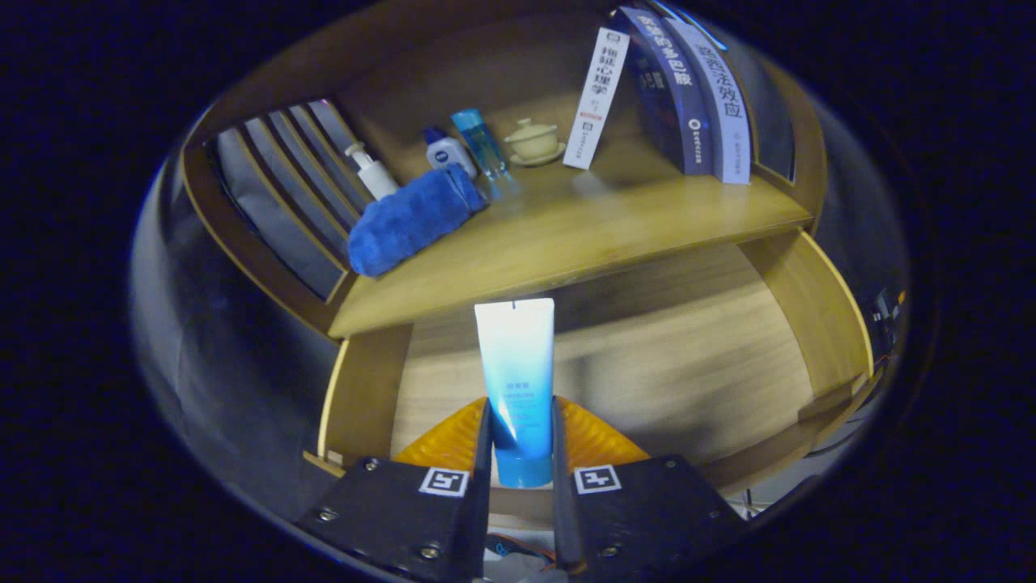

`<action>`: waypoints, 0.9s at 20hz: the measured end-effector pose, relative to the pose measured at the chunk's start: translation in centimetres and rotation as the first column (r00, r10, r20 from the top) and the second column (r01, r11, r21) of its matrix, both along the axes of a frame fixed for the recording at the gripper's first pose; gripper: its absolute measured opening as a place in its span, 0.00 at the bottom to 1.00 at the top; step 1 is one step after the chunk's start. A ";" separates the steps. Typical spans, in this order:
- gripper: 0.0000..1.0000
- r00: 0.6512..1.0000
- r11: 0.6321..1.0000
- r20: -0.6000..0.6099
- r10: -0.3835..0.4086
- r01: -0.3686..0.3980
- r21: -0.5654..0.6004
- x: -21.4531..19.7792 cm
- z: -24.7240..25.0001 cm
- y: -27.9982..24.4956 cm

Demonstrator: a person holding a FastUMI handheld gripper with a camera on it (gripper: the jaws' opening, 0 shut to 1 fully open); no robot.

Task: Pull open the drawer, take out the items inside it, and place them on the countertop above the cabinet.

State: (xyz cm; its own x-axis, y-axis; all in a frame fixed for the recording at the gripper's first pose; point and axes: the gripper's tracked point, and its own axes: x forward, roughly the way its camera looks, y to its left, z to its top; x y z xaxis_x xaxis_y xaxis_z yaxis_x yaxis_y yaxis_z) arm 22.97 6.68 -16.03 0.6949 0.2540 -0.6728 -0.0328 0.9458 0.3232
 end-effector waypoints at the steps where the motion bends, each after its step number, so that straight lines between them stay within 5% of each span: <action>1: 0.33 0.999 1.000 0.033 0.003 -0.003 0.020 -0.4 0.9 0.1; 7: 0.33 0.970 0.995 0.242 -0.021 -0.004 0.103 -1.2 8.4 0.3; 11: 0.33 0.919 0.993 0.395 -0.009 -0.038 0.112 0.7 13.8 2.3; 15: 0.35 0.859 1.000 0.511 0.021 -0.021 -0.006 4.5 15.9 3.2; 18: 0.35 0.889 0.999 0.458 0.010 0.010 -0.043 8.1 12.9 3.7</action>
